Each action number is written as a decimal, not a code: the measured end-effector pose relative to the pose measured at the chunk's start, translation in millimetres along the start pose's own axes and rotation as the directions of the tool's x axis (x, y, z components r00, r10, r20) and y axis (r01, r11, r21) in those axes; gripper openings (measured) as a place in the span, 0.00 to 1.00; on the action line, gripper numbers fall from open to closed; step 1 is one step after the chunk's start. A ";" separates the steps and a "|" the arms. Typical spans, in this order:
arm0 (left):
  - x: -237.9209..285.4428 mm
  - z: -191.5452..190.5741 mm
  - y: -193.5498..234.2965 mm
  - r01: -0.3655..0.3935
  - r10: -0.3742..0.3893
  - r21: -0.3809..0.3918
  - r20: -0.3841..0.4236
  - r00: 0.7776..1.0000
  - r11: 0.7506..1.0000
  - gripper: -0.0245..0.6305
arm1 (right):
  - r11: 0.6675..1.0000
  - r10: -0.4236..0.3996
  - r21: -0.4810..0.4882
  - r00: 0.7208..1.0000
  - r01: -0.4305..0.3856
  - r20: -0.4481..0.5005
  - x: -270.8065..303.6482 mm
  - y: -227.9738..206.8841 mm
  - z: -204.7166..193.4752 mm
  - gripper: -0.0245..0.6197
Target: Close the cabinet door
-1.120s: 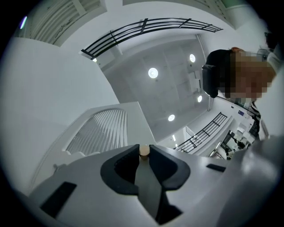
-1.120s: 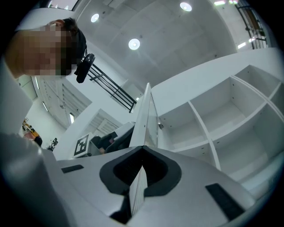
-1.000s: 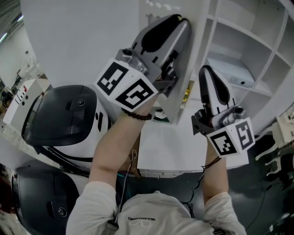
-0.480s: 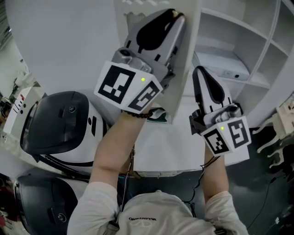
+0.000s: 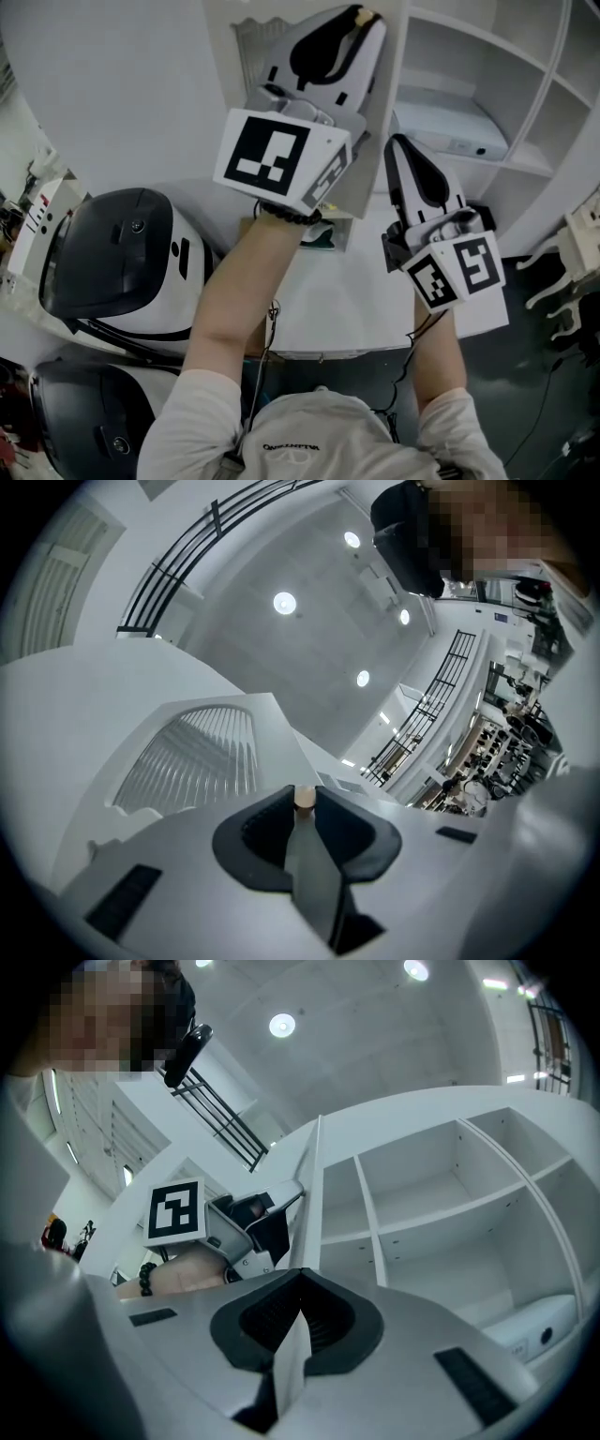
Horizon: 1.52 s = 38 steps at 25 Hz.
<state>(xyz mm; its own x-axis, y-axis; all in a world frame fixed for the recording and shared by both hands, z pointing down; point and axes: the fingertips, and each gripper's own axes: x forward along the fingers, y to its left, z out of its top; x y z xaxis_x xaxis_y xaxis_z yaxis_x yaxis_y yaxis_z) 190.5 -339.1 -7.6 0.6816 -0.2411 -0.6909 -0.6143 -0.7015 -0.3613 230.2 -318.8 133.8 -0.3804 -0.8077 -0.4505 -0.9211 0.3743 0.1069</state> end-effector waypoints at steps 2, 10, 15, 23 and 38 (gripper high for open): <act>5.7 -6.3 -0.4 -0.009 0.009 0.016 -0.013 1.000 1.000 0.15 | 1.000 -0.006 0.001 1.000 0.006 -0.006 1.4 -4.6 -5.6 0.05; 18.9 -19.2 -1.2 -0.042 0.043 0.089 -0.008 0.999 0.995 0.15 | 0.998 -0.057 0.015 0.997 0.058 -0.042 5.5 -28.8 -28.0 0.05; 26.8 -28.9 -0.3 -0.044 0.045 0.113 -0.010 0.999 0.993 0.15 | 0.997 -0.074 0.011 0.996 0.074 -0.041 9.9 -39.8 -31.9 0.05; 39.0 -44.1 1.3 -0.045 0.053 0.158 -0.048 0.997 0.986 0.15 | 0.996 -0.091 -0.006 0.993 0.091 -0.069 22.3 -53.7 -43.9 0.05; 57.8 -71.8 9.0 -0.048 0.066 0.190 -0.089 0.994 0.981 0.15 | 0.993 -0.113 0.014 0.991 0.114 -0.072 33.9 -75.2 -63.6 0.05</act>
<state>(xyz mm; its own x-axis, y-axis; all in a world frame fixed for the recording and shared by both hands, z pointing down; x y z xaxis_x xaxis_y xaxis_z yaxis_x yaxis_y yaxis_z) 253.0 -407.5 -5.7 0.6724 -0.3458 -0.6544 -0.7106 -0.5489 -0.4402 281.3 -403.3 166.8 -0.2790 -0.8755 -0.3945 -0.9573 0.2861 0.0420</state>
